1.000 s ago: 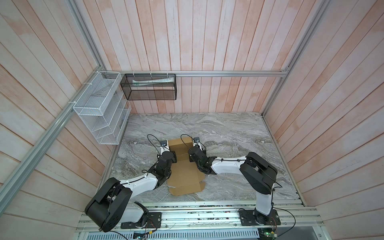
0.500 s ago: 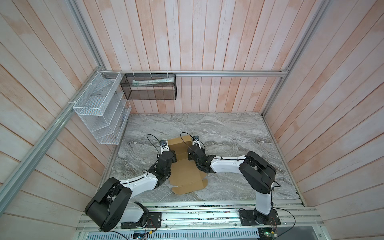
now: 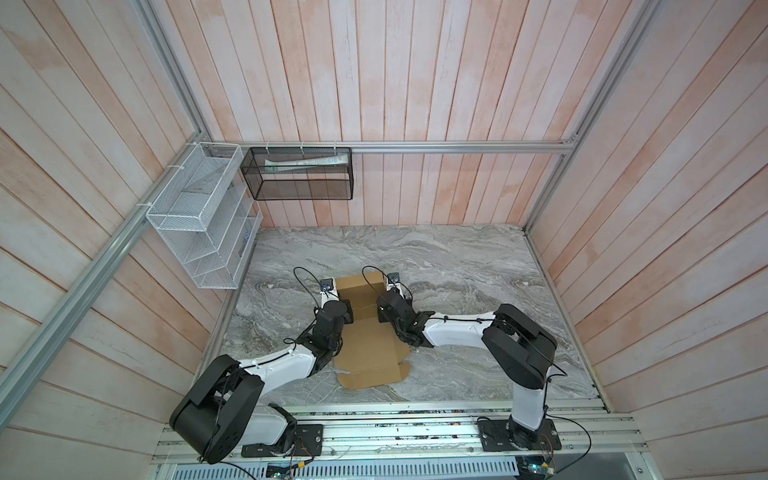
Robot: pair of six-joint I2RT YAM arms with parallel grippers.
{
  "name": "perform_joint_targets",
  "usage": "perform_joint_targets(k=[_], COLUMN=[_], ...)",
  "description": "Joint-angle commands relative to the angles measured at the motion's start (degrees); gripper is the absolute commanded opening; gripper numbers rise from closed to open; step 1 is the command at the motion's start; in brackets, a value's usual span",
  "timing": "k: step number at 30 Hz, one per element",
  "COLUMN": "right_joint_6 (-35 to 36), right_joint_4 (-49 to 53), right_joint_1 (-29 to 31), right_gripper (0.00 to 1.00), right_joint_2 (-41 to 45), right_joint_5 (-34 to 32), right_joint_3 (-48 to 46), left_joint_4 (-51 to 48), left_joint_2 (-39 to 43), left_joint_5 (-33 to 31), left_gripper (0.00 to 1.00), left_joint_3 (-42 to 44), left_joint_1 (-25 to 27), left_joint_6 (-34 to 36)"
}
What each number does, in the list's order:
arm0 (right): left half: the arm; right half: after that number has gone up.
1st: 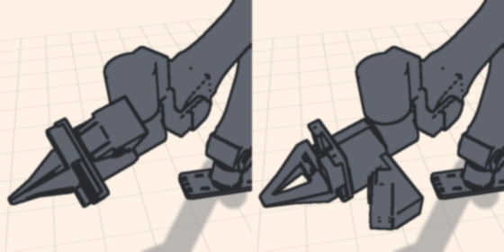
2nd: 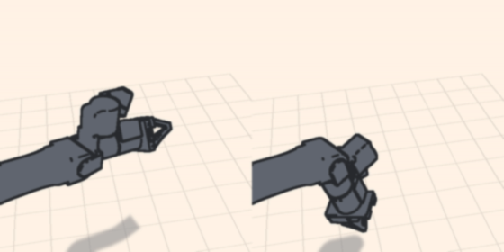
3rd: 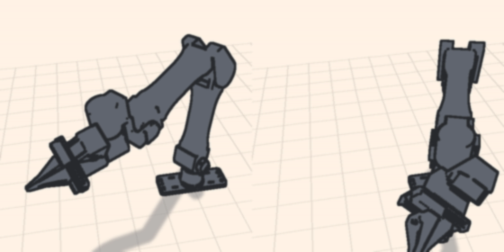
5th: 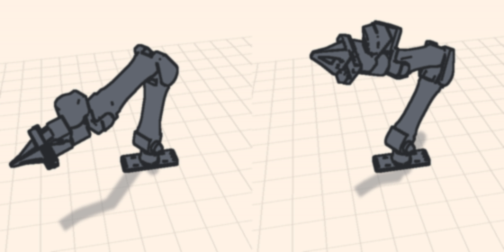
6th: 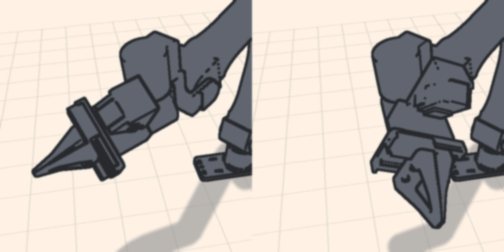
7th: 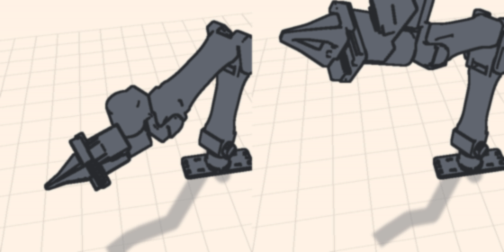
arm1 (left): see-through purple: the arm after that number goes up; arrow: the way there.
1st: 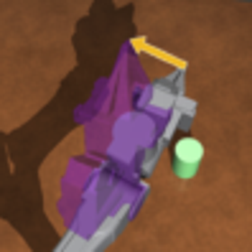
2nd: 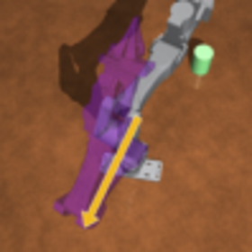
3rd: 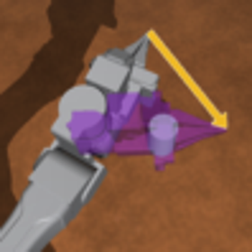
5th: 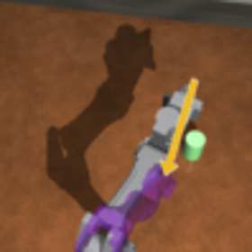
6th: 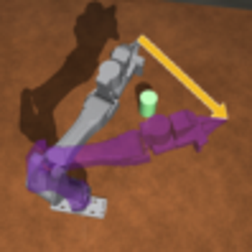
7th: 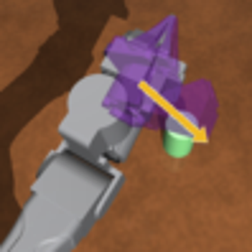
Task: Fold the paper box
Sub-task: 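Open the right gripper and pull it back from the box wall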
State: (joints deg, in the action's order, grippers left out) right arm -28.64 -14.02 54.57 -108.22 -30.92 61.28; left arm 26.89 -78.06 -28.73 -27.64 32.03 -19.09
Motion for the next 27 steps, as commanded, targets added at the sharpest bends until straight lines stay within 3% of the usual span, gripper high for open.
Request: perform_joint_targets(k=[1, 15, 27], right_joint_6=[0.4, 3.1, 3.3], right_joint_4=[1.4, 6.7, 6.0], right_joint_1=[0.3, 0.4, -3.0], right_gripper=[0.41, 0.42, 0.42], right_joint_2=[5.9, 19.8, 28.4], right_joint_5=[1.7, 4.4, 8.6], right_joint_3=[-2.3, -9.2, -16.2], left_joint_4=[-2.1, -11.0, -26.9], left_joint_2=[-0.9, -1.3, -3.1], left_joint_5=[1.0, 4.1, 11.3], left_gripper=[0.0, 0.0, 0.0], left_joint_3=[-2.4, -7.0, -17.2], left_joint_1=[-0.4, -0.8, -2.7], left_joint_6=[-0.3, -0.2, 1.6])
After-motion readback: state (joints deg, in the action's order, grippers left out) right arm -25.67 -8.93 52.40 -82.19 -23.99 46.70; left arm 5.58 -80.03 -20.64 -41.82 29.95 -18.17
